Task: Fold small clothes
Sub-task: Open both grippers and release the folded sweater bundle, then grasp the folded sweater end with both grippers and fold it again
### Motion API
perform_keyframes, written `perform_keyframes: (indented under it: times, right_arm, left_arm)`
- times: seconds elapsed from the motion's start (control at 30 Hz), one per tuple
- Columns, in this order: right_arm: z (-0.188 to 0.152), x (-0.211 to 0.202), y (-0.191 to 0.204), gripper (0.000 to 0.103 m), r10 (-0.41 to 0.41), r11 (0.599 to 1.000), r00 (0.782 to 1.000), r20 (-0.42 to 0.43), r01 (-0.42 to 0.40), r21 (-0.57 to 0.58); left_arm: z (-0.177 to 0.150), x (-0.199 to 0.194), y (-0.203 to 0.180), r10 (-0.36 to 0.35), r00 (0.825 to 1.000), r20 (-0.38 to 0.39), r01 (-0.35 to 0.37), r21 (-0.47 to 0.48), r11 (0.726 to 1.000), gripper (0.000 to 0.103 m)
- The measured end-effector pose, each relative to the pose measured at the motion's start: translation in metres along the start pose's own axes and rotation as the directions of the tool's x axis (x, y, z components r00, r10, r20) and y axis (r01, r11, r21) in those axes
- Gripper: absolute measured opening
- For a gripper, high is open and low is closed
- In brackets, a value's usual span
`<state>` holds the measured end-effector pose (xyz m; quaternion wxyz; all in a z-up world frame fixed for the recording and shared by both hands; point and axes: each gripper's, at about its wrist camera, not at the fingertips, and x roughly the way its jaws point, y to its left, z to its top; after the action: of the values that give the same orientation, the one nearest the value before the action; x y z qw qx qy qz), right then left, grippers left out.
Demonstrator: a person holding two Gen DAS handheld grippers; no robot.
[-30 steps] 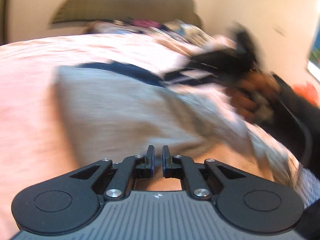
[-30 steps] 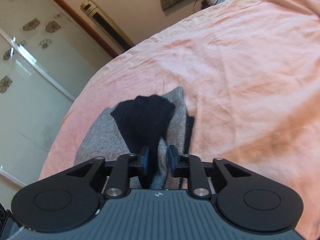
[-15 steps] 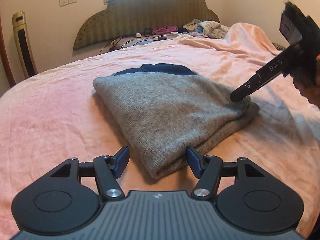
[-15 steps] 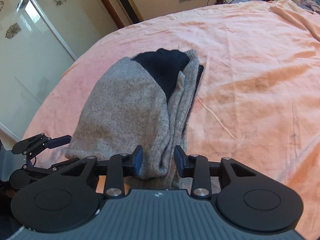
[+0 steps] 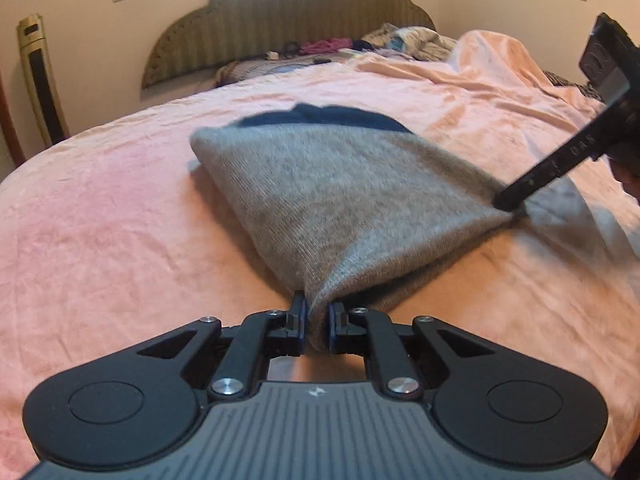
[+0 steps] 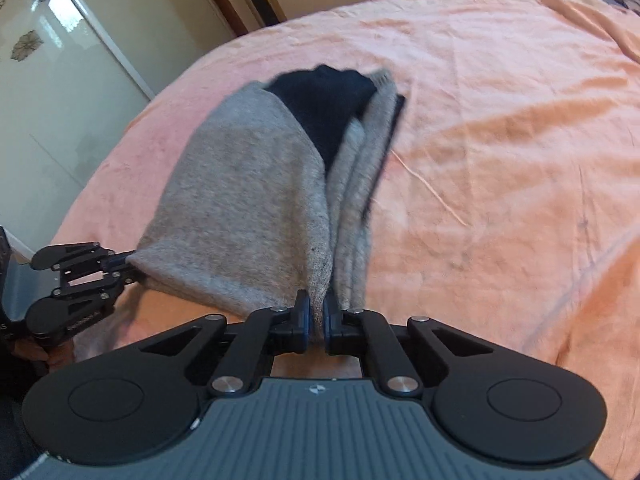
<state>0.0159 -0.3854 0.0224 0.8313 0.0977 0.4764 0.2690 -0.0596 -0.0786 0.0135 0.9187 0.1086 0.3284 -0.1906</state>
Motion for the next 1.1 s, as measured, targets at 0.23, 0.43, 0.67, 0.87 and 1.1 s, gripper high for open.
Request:
perform_keyframes:
  times: [0.23,0.43,0.67,0.87,1.1]
  right_arm:
    - [0.035,-0.023,-0.006,0.061,0.057,0.995,0.985,0.165,-0.070,0.073]
    - [0.120,0.035,-0.028,0.060,0.078,0.973,0.978,0.192,-0.117,0.199]
    - [0.154,0.105,-0.032,0.018,0.107,0.965,0.988,0.108,-0.130,0.229]
    - [0.130,0.089,-0.056,0.014,0.039,0.981,0.982,0.187,-0.073,0.181]
    - [0.125,0.050,-0.072,0.064,0.071,0.946,0.955,0.288,-0.156,0.285]
  left_arm:
    - [0.011,-0.032,0.064,-0.098,0.994,0.058,0.107,-0.189,0.976,0.074]
    - [0.043,-0.014,0.097,0.027,0.989,0.146,0.030,-0.379,0.925,0.077]
    - [0.051,0.023,0.086,0.013,0.997,0.073,0.019,-0.422,0.906,0.077]
    - [0.052,0.035,0.098,-0.042,0.997,0.064,0.067,-0.464,0.883,0.077]
    - [0.067,0.107,0.148,-0.297,0.953,0.059,0.241,-0.743,0.625,0.077]
